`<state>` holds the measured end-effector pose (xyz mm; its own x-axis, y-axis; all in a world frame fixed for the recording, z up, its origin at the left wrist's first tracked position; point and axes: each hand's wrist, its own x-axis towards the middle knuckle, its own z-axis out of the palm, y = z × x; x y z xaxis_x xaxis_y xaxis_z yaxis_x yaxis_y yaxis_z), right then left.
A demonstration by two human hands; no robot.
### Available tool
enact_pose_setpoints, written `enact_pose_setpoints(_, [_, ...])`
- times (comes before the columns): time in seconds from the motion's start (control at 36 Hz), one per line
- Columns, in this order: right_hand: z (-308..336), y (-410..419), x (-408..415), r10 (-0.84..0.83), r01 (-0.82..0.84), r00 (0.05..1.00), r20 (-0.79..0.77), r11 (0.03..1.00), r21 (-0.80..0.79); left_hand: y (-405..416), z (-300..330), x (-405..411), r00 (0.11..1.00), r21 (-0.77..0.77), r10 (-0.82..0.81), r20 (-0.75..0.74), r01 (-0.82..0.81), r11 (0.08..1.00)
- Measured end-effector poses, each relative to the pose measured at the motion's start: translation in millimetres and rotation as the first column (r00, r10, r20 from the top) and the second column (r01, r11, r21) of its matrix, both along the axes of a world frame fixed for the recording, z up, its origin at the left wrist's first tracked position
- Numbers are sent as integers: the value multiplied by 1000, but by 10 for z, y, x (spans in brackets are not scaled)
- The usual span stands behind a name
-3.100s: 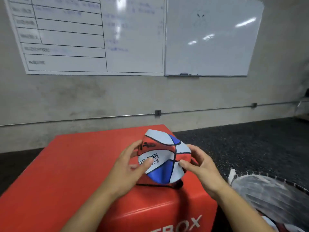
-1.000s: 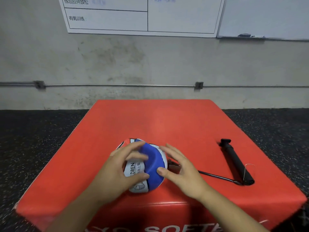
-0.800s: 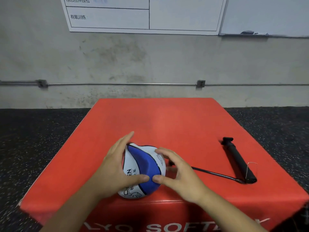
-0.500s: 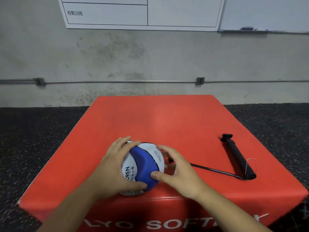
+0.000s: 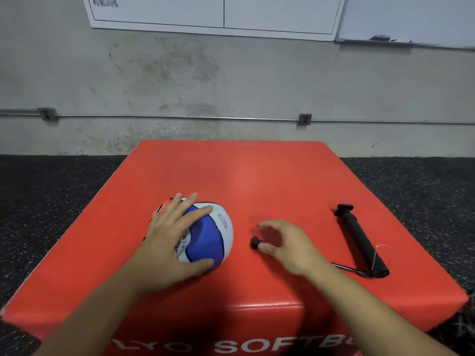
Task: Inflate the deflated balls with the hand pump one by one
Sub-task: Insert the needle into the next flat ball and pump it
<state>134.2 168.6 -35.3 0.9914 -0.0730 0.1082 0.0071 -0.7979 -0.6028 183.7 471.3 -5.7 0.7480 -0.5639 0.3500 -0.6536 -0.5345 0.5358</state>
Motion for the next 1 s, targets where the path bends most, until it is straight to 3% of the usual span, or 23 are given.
enact_pose_setpoints(0.08, [-104, 43, 82, 23, -24, 999, -27, 999, -37, -57, -34, 35, 999, -22, 12, 29, -12, 1000])
enact_pose_setpoints(0.17, [-201, 53, 136, 35, -39, 999, -22, 978, -207, -83, -27, 79, 1000, -76, 18, 24, -16, 997])
enact_pose_setpoints(0.28, [-193, 49, 131, 67, -14, 987, 147, 943, -333, -123, -11, 91, 998, -116, 8, 56, -1, 993])
enact_pose_setpoints(0.33, [-142, 33, 112, 35, 35, 964, 262, 967, -254, -138, -8, 96, 998, -140, -3, 63, 12, 990])
enact_pose_setpoints(0.39, [-35, 12, 77, -29, 58, 938, 345, 996, -72, -152, -12, 96, 999, -181, -25, 33, 30, 983])
enact_pose_setpoints(0.47, [192, 32, -20, -42, -44, 905, 423, 981, 191, -208, -5, 71, 997, -226, -64, -45, 52, 973])
enact_pose_setpoints(0.56, [358, 86, -131, -2, -154, 893, 450, 939, 309, -304, -12, 51, 995, -177, -86, -54, 75, 981])
enact_pose_setpoints(0.72, [365, 200, -244, 56, -215, 909, 413, 911, 351, -493, -8, 27, 999, -185, -37, -28, 31, 982])
enact_pose_setpoints(1.0, [369, 282, -284, -5, -139, 908, 420, 940, 312, -520, 4, 13, 999, -193, -29, -36, 22, 981])
